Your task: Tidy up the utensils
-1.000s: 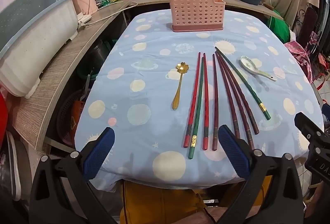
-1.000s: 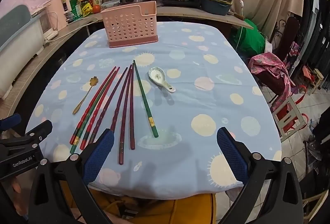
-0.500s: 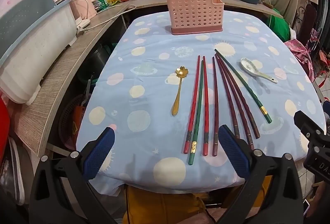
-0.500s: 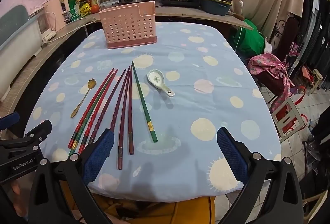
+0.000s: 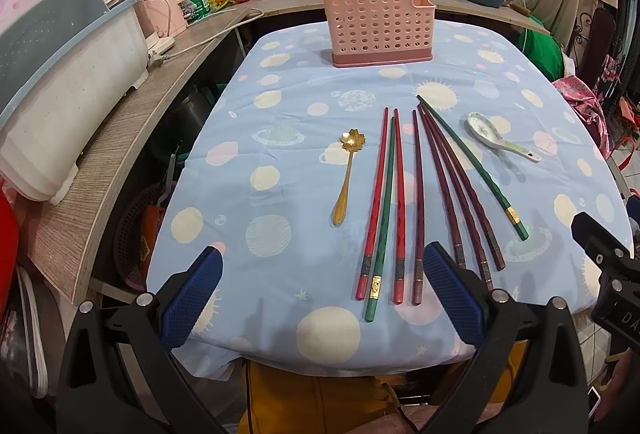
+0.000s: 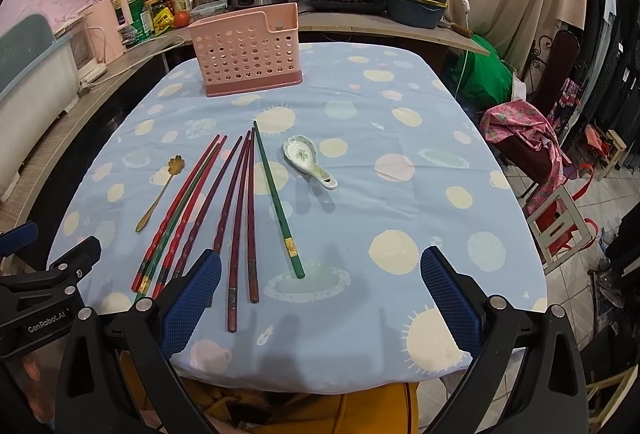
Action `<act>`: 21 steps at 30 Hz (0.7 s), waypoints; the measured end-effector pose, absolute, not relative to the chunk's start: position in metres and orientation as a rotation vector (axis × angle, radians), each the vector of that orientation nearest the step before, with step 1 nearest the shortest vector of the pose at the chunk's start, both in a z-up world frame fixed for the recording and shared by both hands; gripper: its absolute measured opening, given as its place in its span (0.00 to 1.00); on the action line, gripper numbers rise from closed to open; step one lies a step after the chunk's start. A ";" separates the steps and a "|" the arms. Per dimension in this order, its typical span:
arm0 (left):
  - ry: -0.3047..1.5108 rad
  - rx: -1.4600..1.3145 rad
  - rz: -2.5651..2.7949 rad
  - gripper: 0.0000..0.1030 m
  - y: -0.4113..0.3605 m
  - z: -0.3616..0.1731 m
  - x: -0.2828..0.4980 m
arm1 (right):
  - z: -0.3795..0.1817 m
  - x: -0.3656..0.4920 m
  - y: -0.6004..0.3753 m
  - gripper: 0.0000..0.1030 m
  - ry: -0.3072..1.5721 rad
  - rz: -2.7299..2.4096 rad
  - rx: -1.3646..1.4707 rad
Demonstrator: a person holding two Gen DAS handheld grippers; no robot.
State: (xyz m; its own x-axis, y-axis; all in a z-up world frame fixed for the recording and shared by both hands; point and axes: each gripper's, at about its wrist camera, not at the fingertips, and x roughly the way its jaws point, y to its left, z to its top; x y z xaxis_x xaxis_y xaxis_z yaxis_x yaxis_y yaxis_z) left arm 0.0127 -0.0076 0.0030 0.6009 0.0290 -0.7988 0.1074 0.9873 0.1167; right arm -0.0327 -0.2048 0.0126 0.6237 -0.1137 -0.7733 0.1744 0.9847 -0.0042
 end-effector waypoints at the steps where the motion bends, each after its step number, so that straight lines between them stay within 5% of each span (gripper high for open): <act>1: 0.926 0.159 -0.045 0.93 -0.008 0.003 0.012 | 0.012 -0.033 -0.205 0.93 0.883 -0.164 0.073; 21: 0.917 0.152 -0.040 0.93 -0.003 0.002 0.005 | 0.016 -0.035 -0.198 0.93 0.872 -0.156 0.064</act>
